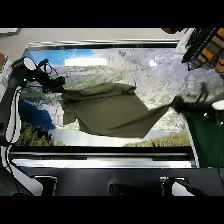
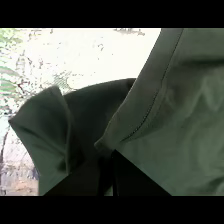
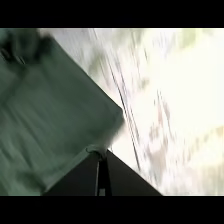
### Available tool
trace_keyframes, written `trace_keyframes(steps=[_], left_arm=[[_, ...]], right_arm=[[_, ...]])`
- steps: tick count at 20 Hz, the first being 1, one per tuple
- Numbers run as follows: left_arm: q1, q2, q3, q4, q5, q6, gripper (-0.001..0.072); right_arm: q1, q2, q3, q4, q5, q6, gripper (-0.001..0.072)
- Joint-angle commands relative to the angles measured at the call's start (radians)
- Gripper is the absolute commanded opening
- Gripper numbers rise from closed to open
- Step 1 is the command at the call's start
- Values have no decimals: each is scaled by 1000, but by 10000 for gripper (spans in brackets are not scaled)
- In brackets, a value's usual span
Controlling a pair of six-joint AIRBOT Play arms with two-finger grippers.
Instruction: Fold the clothes and pants, and hang the long-sleeved shirts on hangers.
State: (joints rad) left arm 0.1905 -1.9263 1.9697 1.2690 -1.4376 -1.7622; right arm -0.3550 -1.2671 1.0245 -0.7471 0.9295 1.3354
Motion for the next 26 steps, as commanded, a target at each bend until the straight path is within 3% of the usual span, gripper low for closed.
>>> trace_keyframes(steps=[1,6,11,14,17,20,23,26], left_arm=[[-2,2,0,0,-22,-1,18],[0,-10,0,53,-21,-9,18],[0,-27,0,128,-16,-37,19],[0,-39,0,127,-10,-37,18],[1,-39,0,127,-12,-36,18],[1,-36,0,127,-16,-34,19],[1,-36,0,127,-34,-34,19],[1,-36,0,127,-50,-34,19]], right_arm=[[18,-64,229,0,-189,103,27],[163,-302,455,-23,-338,144,27],[237,-481,524,-61,-431,355,28],[241,-508,524,-62,-310,369,51],[195,-475,524,-61,-142,343,276],[77,-406,524,-61,131,262,395],[-20,-353,495,-92,416,184,428],[5,-264,267,-97,428,163,429]])
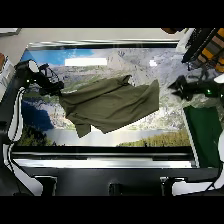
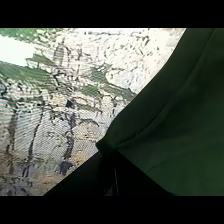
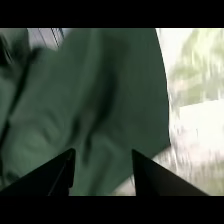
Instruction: Fold the clothes and pants, and hang the long-sleeved shirts on hangers.
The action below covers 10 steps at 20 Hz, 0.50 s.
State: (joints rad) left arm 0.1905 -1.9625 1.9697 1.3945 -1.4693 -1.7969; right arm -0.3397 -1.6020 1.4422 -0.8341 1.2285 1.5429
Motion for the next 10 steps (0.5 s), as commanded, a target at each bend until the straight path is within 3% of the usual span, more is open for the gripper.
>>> trace_keyframes(steps=[1,5,10], left_arm=[[0,0,0,2,-23,0,18],[-1,0,0,2,-23,1,19],[-1,-8,0,2,-20,1,19]], right_arm=[[17,101,-247,-3,85,-45,429],[160,158,-528,88,-144,-66,429],[321,130,-555,93,-367,5,428]])
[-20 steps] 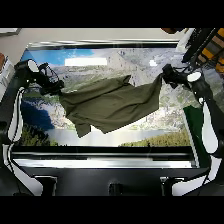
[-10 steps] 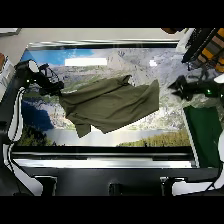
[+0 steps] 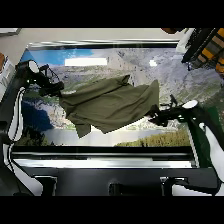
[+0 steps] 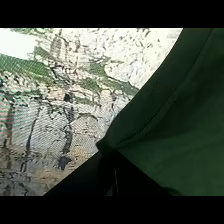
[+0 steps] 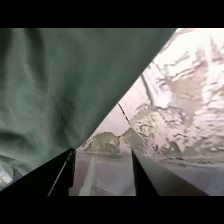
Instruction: Fold the clothes and pants, and hang the long-sleeved shirts on hangers.
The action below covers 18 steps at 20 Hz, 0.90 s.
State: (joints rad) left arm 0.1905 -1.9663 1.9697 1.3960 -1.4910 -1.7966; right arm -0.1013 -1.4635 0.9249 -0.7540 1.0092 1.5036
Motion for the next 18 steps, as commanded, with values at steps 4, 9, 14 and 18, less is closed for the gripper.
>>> trace_keyframes(steps=[4,9,14,18], left_arm=[[-1,-12,0,0,14,1,19],[0,-18,0,0,18,1,18],[11,42,0,-45,9,27,17],[34,204,0,-121,-15,27,17]], right_arm=[[147,-49,-37,43,-243,102,418],[160,-55,-20,63,-283,92,26],[159,46,146,15,-200,76,27],[134,237,386,-77,-85,171,27]])
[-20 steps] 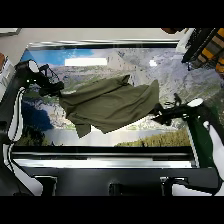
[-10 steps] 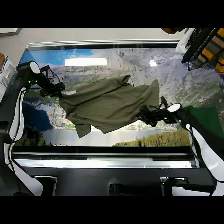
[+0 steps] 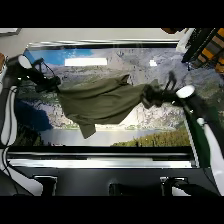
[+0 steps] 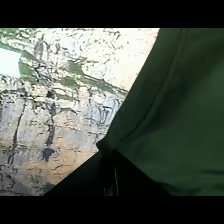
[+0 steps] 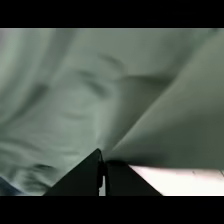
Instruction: Fold the clothes and pants, and hang the long-sleeved shirts on hangers.
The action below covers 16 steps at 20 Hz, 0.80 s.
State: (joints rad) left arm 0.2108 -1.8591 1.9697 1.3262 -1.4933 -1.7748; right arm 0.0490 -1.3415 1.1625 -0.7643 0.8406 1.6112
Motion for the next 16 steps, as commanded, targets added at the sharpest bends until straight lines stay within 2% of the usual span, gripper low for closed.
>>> trace_keyframes(steps=[1,4,7,10,13,16], left_arm=[[20,159,0,-51,-13,5,17],[43,400,0,-50,-18,0,17],[68,661,0,14,-18,-65,17],[70,877,0,156,-18,-158,17],[70,998,0,220,-26,-182,16],[70,985,-15,219,-80,-160,17]], right_arm=[[-39,171,214,-98,126,94,27],[-117,344,373,-175,273,156,27],[-177,513,454,-208,378,193,28],[-188,650,463,-280,396,348,28],[-188,666,463,-290,446,517,28],[-188,572,462,-276,536,536,28]])
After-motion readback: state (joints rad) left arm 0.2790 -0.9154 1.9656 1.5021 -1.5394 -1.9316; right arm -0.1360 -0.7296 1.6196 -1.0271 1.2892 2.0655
